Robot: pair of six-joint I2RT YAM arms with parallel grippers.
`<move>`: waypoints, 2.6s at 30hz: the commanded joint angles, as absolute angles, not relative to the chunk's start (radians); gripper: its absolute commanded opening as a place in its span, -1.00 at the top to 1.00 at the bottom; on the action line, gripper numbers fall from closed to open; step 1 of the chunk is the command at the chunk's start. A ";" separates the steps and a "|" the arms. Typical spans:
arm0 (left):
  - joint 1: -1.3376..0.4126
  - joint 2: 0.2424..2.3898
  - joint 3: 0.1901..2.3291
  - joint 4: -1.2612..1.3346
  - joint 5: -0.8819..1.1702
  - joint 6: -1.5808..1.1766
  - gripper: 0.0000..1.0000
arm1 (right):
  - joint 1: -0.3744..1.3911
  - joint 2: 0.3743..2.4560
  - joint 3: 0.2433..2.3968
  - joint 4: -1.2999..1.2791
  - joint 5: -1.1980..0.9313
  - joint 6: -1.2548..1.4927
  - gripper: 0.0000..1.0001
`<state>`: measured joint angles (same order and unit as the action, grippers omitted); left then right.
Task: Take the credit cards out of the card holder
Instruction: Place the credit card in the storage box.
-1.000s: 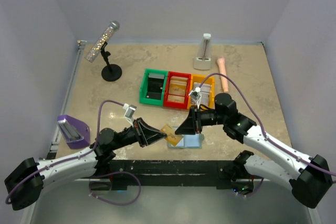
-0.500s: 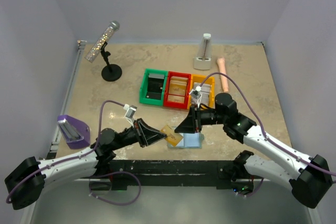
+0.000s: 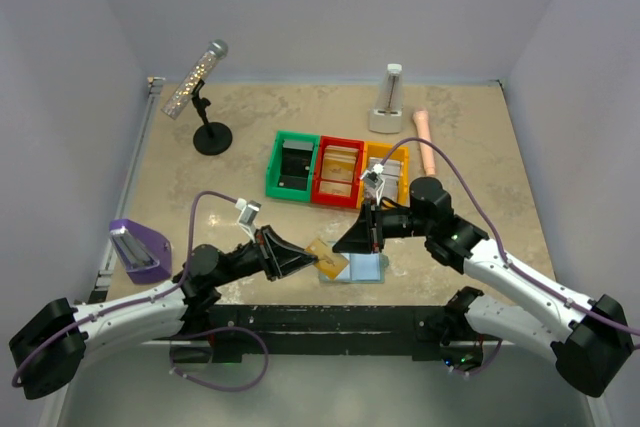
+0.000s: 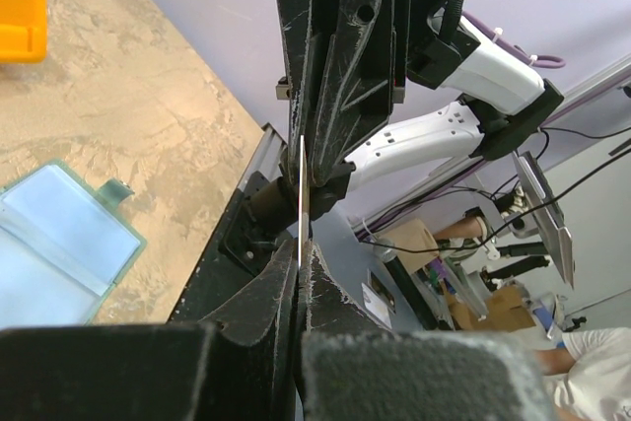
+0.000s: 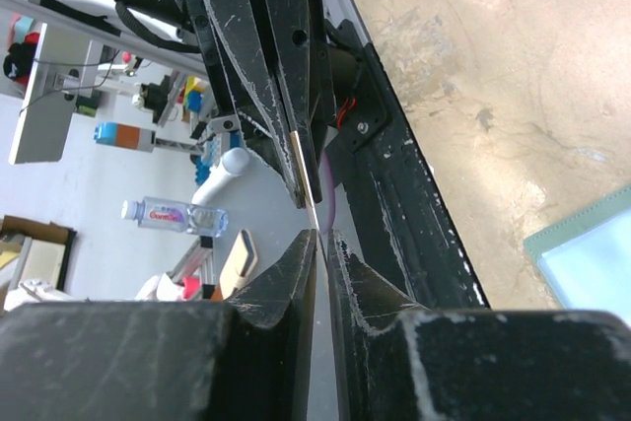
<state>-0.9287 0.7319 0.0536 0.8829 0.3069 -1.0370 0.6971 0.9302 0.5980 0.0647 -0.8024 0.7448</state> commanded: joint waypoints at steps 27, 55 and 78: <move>-0.900 0.078 0.290 -0.225 -0.113 -0.812 -0.36 | 0.614 0.995 1.015 -0.405 -0.391 0.220 1.00; -0.900 0.262 0.249 -0.135 -0.006 -0.801 -0.32 | 0.482 1.765 1.606 -0.747 -0.600 -0.615 1.00; -0.900 0.336 0.215 -0.078 0.038 -0.827 -0.32 | 0.451 1.979 1.818 -0.828 -0.561 -0.609 1.00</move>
